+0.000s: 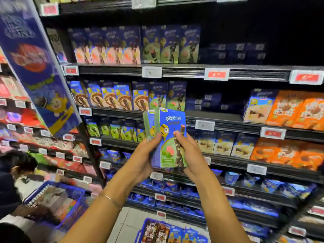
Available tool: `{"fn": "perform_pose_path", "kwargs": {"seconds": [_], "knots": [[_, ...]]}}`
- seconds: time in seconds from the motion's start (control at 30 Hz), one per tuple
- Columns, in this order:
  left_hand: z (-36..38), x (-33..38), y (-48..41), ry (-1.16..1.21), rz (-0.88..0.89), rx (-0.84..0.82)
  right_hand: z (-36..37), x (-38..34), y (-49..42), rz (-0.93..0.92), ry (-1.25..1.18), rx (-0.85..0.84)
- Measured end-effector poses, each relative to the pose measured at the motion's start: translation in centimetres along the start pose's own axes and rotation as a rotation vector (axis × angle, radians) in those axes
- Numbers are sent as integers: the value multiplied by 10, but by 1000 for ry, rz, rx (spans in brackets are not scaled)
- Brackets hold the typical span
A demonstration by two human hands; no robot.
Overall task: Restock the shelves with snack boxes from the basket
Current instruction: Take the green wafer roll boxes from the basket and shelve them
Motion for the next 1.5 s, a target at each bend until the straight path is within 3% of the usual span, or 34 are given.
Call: {"fn": "perform_pose_path", "kwargs": {"seconds": [0.1,0.23,0.3,0.47,0.67,1.03,1.23,1.5], "knots": [[11,18,-13,53,27,32,11,-19,-14,-141,122,53],[21,47,-47,10,152,85,12,-55,-36,-449,230,304],[24,63,-67,4,211,90,22,-68,-45,-524,238,308],[37,108,-113,-10,279,-13,44,-91,-77,-371,88,264],[42,170,-166,-60,330,-82,83,-139,-106,-427,139,170],[50,252,-252,-147,342,-165,82,-229,-178,-501,180,382],[56,269,-272,-202,504,-12,57,-269,-218,-519,236,429],[51,277,-288,-283,576,123,35,-292,-268,-529,419,585]]}}
Point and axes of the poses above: each hand's wrist, its own y-axis away from the middle knuckle, its own z-axis out of the palm, x = y × z, the point moved 7 cm from there along -y, towards the middle knuckle, and after that the axes turned 14 degrees about x, right-handed, at the moved point
